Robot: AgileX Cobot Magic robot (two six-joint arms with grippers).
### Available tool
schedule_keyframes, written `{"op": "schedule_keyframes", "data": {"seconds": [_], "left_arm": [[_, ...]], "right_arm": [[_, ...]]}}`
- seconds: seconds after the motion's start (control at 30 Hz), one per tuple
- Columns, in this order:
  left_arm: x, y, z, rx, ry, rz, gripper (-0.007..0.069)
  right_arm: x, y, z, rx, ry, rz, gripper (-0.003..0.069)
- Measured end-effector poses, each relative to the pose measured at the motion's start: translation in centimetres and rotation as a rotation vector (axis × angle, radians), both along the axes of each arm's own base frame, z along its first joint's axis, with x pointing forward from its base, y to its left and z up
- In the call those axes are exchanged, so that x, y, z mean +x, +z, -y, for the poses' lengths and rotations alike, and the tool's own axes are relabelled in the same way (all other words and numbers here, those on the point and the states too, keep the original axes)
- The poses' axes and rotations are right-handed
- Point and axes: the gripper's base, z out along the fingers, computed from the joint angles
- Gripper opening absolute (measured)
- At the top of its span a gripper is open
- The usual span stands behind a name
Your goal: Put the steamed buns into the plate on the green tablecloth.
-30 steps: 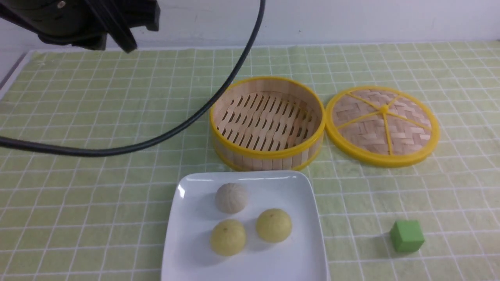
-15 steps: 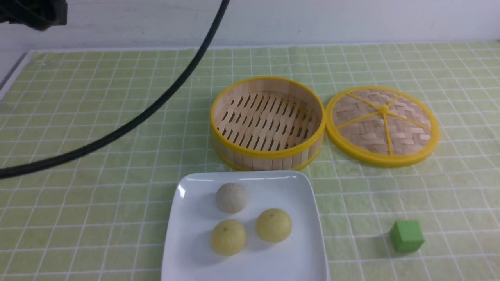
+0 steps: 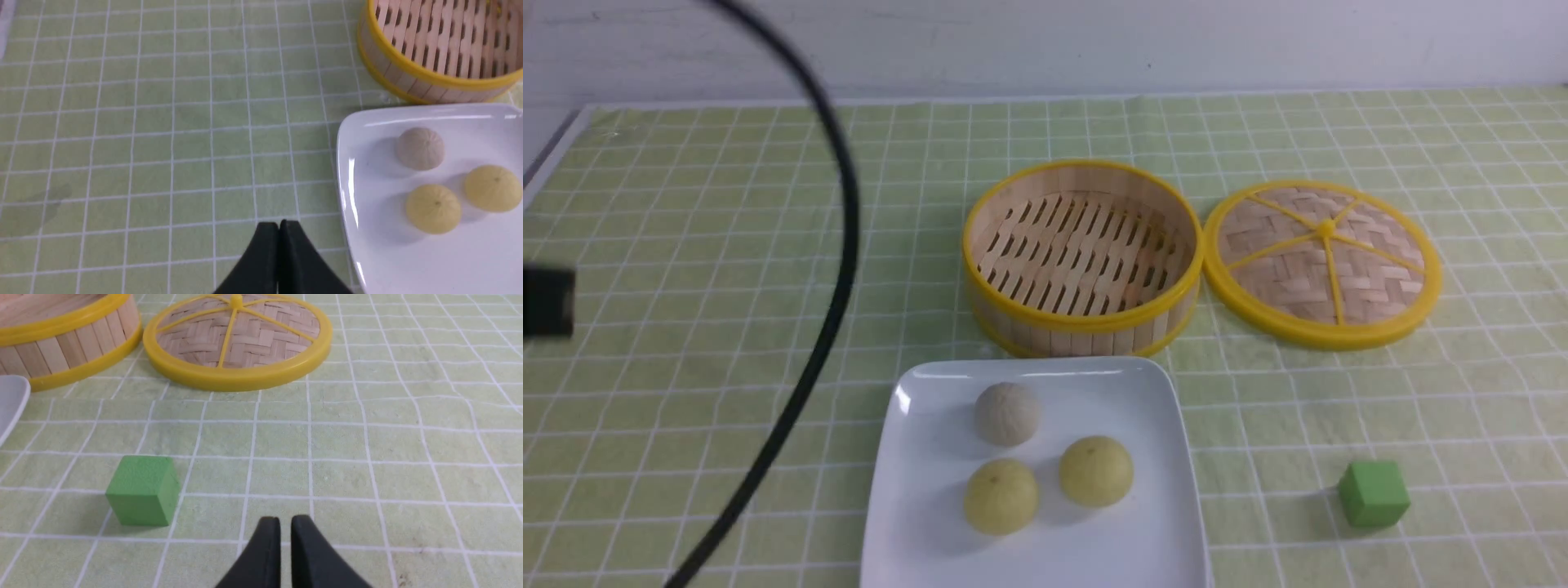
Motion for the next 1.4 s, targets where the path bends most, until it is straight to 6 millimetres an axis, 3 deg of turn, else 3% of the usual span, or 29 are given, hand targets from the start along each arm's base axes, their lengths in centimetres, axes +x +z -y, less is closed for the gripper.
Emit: {"op": "schedule_keyframes", "data": {"seconds": [0.1, 0.27, 0.3, 0.33, 0.37, 0.47, 0.87, 1.23, 1.4], "left_arm": [[-1.0, -2.6, -0.3, -0.080, -0.039, 0.094, 0.0019], [-2.9, -7.9, -0.5, -0.387, -0.099, 0.308, 0.0019], [-3.0, -7.8, -0.6, -0.393, -0.097, 0.312, 0.0019], [-3.3, -9.4, -0.6, -0.421, -0.109, 0.330, 0.0020], [-3.3, -9.6, -0.6, -0.417, -0.110, 0.328, 0.0020], [-3.5, -12.7, -0.8, -0.378, -0.108, 0.294, 0.0020], [-3.6, -15.5, -1.0, -0.281, -0.119, 0.272, 0.0034], [-5.0, -22.0, -3.6, -0.076, 0.130, 0.416, 0.0048], [-5.3, -22.5, -3.9, -0.054, 0.161, 0.418, 0.0055]], "right_arm": [[0.0, 0.0, 0.0, 0.000, 0.000, 0.000, 0.0069], [0.0, 0.0, 0.0, 0.000, 0.000, -0.002, 0.0078], [0.0, 0.0, 0.0, 0.000, 0.000, -0.002, 0.0078], [0.0, 0.0, 0.0, 0.000, 0.000, -0.002, 0.0080], [0.0, 0.0, 0.0, 0.000, 0.000, -0.002, 0.0080], [0.0, 0.0, 0.0, -0.001, 0.000, -0.002, 0.0081], [0.0, 0.0, 0.0, -0.003, 0.000, -0.002, 0.0086], [0.0, 0.0, 0.0, -0.004, 0.000, -0.002, 0.0101], [0.0, 0.0, 0.0, -0.004, 0.000, -0.002, 0.0106]]}}
